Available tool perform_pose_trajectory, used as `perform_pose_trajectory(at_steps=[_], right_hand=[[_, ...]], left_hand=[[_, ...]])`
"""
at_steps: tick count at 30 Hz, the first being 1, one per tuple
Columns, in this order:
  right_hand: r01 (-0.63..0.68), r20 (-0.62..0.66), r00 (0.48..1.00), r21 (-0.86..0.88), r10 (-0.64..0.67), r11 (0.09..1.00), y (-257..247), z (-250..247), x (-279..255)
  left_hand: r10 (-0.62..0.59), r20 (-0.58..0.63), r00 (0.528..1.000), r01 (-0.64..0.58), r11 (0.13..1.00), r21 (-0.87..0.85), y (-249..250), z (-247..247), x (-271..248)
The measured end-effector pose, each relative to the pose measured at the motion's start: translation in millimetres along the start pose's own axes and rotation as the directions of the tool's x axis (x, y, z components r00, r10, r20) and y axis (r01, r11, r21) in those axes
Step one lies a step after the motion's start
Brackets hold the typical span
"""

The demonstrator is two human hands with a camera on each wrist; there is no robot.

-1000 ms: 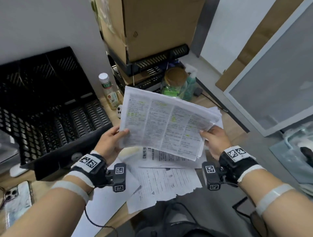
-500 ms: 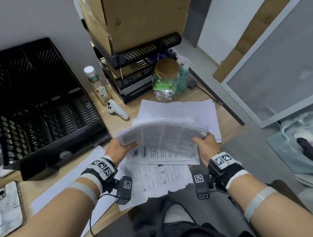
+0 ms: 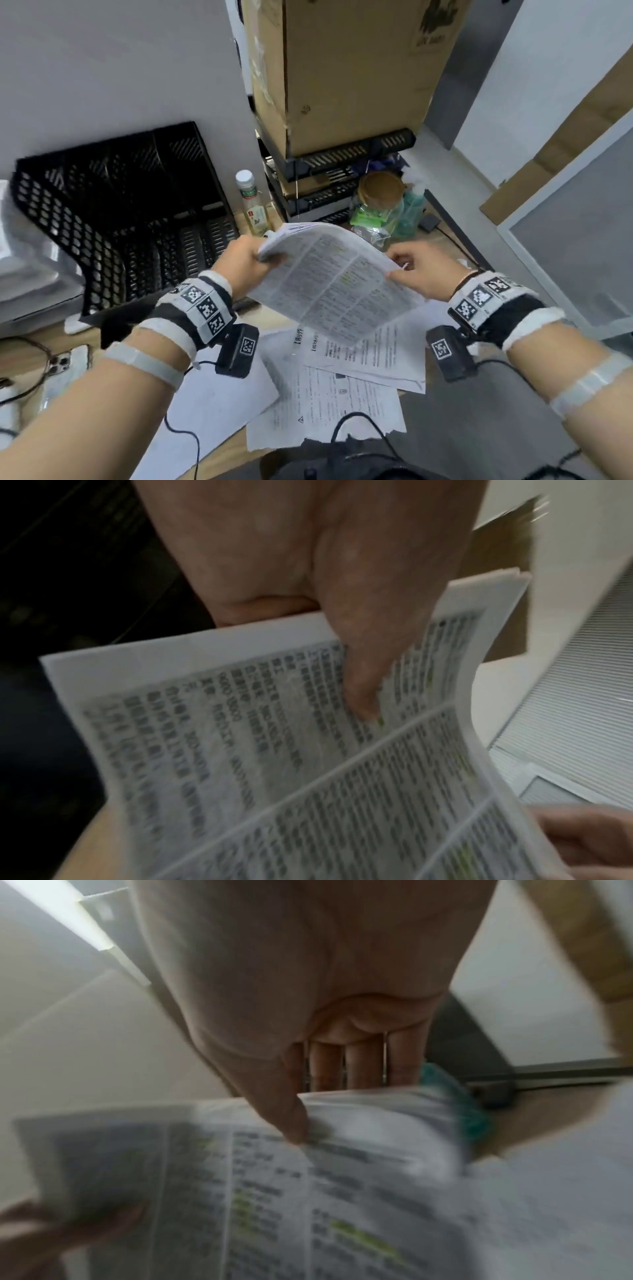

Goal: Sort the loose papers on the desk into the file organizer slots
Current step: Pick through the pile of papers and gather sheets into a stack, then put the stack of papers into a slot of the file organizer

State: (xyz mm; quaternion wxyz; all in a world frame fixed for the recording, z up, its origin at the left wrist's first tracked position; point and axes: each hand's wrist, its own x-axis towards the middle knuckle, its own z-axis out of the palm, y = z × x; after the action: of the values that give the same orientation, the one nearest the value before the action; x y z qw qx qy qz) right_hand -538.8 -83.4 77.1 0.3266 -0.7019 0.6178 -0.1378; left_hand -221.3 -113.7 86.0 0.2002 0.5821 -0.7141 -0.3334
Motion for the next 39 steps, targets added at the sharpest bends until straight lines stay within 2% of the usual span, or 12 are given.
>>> perform_pose_trajectory(at_steps=[5,9,11,14,17,19,21,23,26,28,34,39], right_hand=[[0.237,-0.053,0.972,0.162,-0.231,0.958,-68.2,2.1,47.3],[0.298,-0.085,0.954,0.388,-0.288,0.872,-93.9,7.0,77.6],[0.298,-0.041,0.946,0.496,-0.321,0.816,-109.7,15.9,92.6],[0.281,0.085,0.909,0.597,-0.407,0.752,-146.2,38.5,110.6],[0.308,0.186,0.863,0.541,-0.469,0.782,-182.9,61.1,118.5],[0.323,0.098,0.923,0.333,-0.373,0.886,-209.1,78.9,122.5],[0.297,-0.079,0.954,0.157,-0.288,0.942,-239.5,88.8,116.0],[0.367,-0.01,0.929,0.14,-0.369,0.92,-273.4,92.0,100.0],[0.364,0.356,0.848,0.147,-0.393,0.92,-333.0,105.2,76.7],[0.322,0.38,0.862,0.1,-0.335,0.941,-367.1,120.1,73.4],[0.085,0.248,0.95,0.375,-0.188,0.923,-414.9,135.0,86.0],[0.136,0.226,0.934,0.492,-0.277,0.86,-435.0,126.0,82.3]], left_hand=[[0.001,-0.182,0.983,-0.001,1.0,-0.003,19.9,-58.3,-10.5],[-0.207,-0.477,0.854,0.071,0.955,-0.287,-10.7,-97.5,-41.3],[-0.329,-0.421,0.845,0.044,0.828,-0.559,-26.3,-102.3,-65.0],[-0.364,-0.18,0.914,0.063,0.566,-0.822,-39.3,-97.4,-101.8],[-0.366,-0.169,0.915,0.037,0.494,-0.869,-44.4,-92.0,-122.7],[-0.471,-0.3,0.829,0.006,0.545,-0.839,-57.7,-96.8,-131.6],[-0.532,-0.455,0.714,0.082,0.709,-0.7,-72.6,-109.0,-135.4],[-0.483,-0.572,0.663,0.246,0.862,-0.443,-83.1,-121.7,-134.7],[-0.212,-0.609,0.765,0.274,0.962,0.009,-90.2,-137.5,-125.6],[-0.115,-0.541,0.833,0.222,0.965,0.137,-99.8,-142.6,-117.7],[0.023,-0.508,0.861,0.067,0.985,0.159,-110.0,-163.0,-139.0],[-0.093,-0.319,0.943,0.084,0.996,-0.041,-148.3,-162.9,-143.6]])
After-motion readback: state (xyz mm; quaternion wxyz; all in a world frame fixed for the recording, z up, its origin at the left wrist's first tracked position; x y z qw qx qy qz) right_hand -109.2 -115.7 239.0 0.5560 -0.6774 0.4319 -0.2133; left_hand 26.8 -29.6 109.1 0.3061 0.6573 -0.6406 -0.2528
